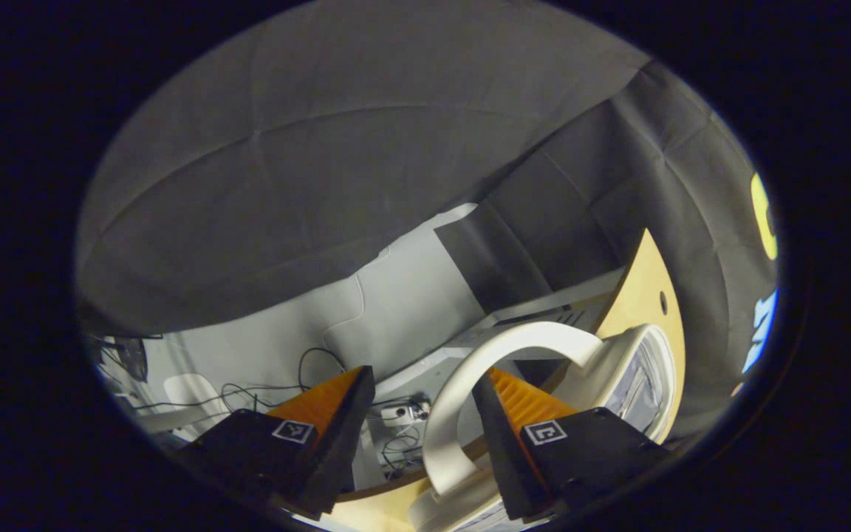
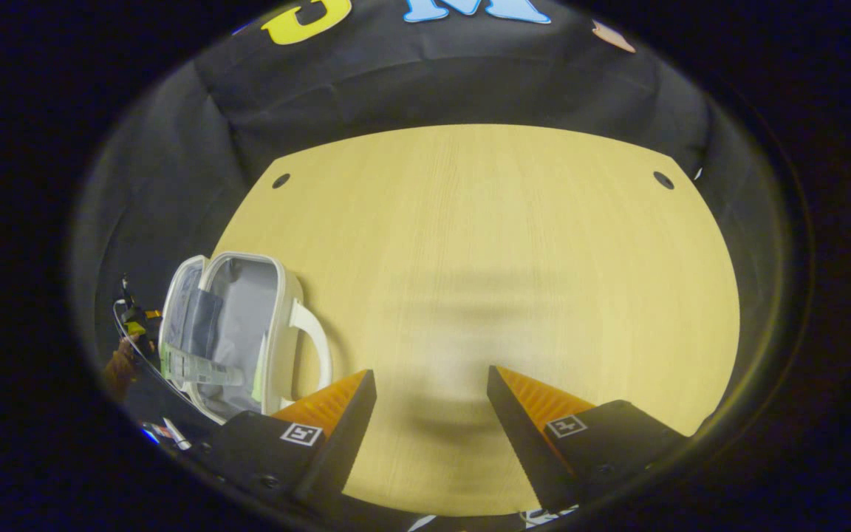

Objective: First open the suitcase, pack the skin care products into it, and then close the suitcase.

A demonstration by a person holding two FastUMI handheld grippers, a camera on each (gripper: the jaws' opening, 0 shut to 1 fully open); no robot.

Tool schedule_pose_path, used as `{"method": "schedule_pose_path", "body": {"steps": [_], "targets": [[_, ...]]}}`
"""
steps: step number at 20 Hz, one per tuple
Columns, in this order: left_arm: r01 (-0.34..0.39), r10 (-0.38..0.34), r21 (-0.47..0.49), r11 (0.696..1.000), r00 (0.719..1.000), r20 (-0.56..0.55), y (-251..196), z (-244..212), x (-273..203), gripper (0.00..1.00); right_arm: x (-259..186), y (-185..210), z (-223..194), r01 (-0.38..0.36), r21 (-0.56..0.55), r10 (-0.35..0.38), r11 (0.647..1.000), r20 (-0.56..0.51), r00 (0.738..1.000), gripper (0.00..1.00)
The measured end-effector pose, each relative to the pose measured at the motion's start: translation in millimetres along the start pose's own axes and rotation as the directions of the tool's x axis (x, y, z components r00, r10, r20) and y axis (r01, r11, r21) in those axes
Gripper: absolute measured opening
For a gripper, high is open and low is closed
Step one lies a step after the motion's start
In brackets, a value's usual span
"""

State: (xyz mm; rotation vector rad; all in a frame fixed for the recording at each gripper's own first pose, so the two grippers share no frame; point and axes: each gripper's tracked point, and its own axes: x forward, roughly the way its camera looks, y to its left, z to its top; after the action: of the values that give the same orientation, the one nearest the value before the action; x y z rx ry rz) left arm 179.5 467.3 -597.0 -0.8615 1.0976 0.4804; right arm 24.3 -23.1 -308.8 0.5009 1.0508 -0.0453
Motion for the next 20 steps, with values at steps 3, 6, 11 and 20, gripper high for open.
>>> {"method": "schedule_pose_path", "body": {"steps": [3, 6, 11, 20], "targets": [[0.028, -0.028, -0.042, 0.999, 1.0, 0.007, -8.0, -3.8, -1.2, 0.46, 1.0, 1.4, -4.7, -0.015, 0.006, 0.015, 1.0, -0.013, 1.0, 0.93], [0.007, -0.008, 0.041, 0.999, 0.999, 0.034, -11.0, 2.4, -17.3, 0.19, -0.1, 0.7, -8.4, -0.019, 0.004, 0.019, 1.0, -0.011, 1.0, 0.93], [0.09, -0.113, 0.14, 0.986, 0.98, 0.162, -50.5, 18.7, -59.8, 0.19, -3.5, -11.1, -12.4, -0.015, 0.031, 0.015, 0.999, -0.006, 1.0, 0.93], [0.21, -0.309, 0.323, 0.923, 0.904, 0.296, -142.0, 10.5, -180.5, 0.22, -12.6, -14.9, -16.8, -0.074, -0.009, 0.074, 0.997, 0.008, 0.997, 0.93]]}}
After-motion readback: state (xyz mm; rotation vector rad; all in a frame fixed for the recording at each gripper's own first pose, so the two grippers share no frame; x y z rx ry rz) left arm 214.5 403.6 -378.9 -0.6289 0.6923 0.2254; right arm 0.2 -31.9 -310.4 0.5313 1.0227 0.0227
